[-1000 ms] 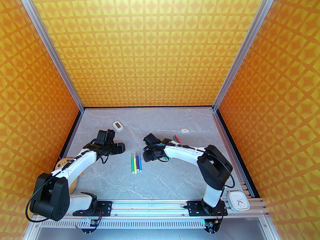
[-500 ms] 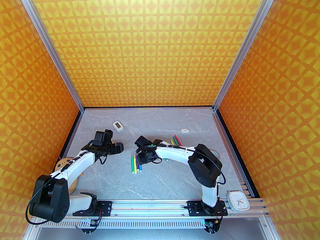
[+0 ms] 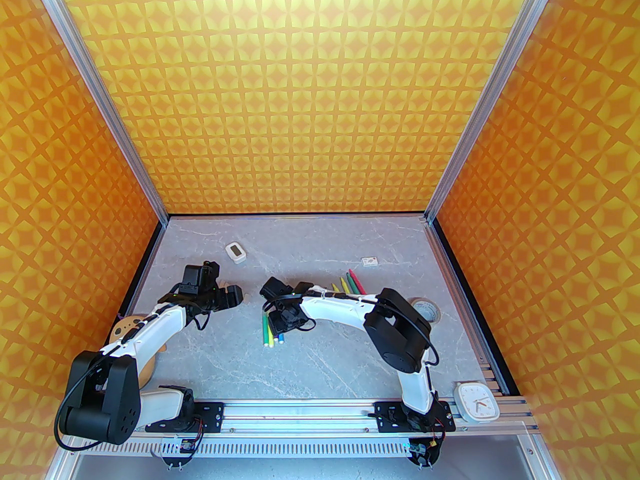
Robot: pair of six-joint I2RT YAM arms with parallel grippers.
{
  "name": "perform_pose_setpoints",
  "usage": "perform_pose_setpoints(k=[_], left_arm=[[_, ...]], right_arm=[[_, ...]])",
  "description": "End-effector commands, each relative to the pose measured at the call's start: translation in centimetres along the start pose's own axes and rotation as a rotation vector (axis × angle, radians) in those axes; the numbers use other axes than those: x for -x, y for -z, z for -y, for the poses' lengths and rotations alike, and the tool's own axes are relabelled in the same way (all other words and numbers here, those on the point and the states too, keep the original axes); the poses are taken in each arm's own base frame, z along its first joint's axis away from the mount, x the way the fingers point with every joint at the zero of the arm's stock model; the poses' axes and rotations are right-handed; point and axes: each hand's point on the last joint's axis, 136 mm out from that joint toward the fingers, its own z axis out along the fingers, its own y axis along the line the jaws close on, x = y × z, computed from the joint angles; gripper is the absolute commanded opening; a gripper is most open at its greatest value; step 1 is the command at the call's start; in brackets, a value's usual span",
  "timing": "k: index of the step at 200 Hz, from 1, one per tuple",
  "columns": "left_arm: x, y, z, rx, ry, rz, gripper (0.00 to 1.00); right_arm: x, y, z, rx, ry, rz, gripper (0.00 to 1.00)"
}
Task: Open the pen caps
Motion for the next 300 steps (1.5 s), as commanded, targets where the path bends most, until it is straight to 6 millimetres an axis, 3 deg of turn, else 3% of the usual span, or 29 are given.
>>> perform_pose_setpoints(k=[1,86,169,300], left_arm=[[0.3,0.4,0.2,-0.022,-0.014,0.020,0.83],[0.4,1.2,0.3,-0.025,-0.008,0.034,0.84],[0.6,1.4,0.5,-0.031,-0.006,0.038,0.84],[0.7,1.9,0.6,-0.033,-0.004,0.046,0.84]], right_arm=[[0.0,-0.5,0.0,-0.027,-0.013,-0.012,0.48],[-1.2,-1.5,2.2,-0.141,0.025,-0.065,0.39],[-0.7,-1.9,3.6,-0.233,0.092,-0.108,0.31],[-1.3,-3.9,5.0,-0.205,0.077,-0.167,0.20]])
